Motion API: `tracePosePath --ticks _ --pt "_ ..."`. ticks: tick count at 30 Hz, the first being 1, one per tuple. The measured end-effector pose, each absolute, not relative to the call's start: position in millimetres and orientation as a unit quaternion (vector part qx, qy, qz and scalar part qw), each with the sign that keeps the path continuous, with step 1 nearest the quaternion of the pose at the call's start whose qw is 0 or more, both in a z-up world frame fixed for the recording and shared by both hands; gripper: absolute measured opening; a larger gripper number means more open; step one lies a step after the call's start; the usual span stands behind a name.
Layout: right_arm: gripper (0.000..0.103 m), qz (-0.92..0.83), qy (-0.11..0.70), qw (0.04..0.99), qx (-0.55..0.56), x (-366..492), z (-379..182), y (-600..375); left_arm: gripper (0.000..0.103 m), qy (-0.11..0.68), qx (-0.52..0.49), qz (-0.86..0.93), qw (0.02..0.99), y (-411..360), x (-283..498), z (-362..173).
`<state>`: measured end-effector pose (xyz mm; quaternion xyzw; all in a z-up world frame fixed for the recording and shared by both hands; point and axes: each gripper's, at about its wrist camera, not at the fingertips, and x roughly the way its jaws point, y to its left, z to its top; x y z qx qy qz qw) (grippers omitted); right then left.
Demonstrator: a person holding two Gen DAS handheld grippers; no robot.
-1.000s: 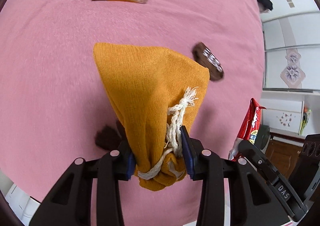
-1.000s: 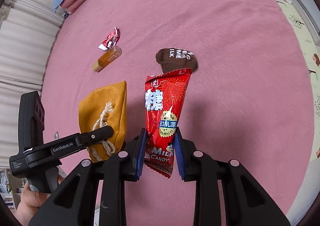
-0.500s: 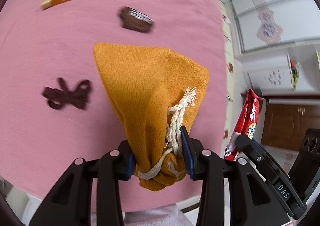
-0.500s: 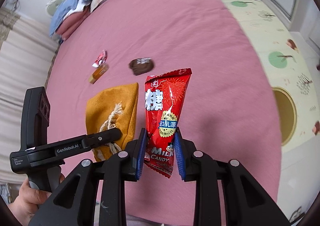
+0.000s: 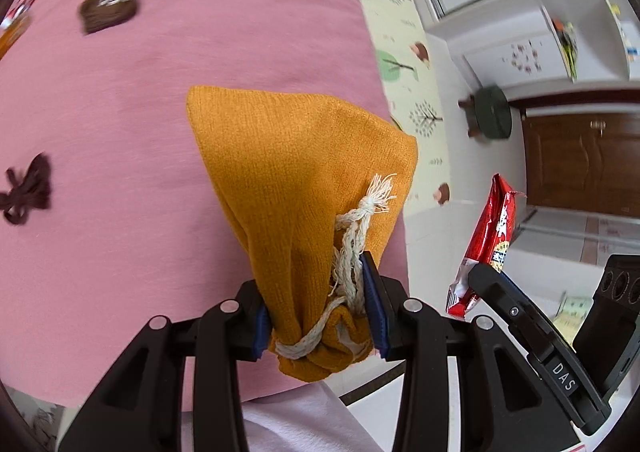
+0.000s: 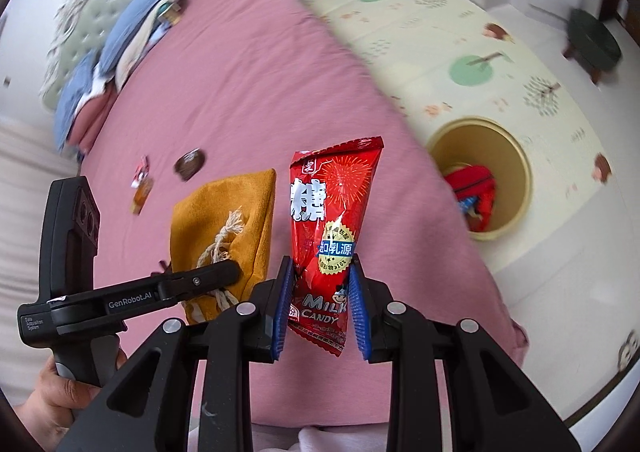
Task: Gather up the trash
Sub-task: 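Carry the mustard pouch and red candy wrapper over the yellow bucket, then open both tools to drop the pouch and wrapper into the bucket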
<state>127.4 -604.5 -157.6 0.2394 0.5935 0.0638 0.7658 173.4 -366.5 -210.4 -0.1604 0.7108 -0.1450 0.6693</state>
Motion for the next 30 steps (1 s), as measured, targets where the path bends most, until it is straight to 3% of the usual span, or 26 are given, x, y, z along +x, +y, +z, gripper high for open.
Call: tracePosePath --ticks 30 --pt "0.027 -0.051 0.582 0.742 0.329 153.7 -215.0 -783.5 0.04 0.76 -0.063 -0.23 0.605 -583.5 257.7 -282.0"
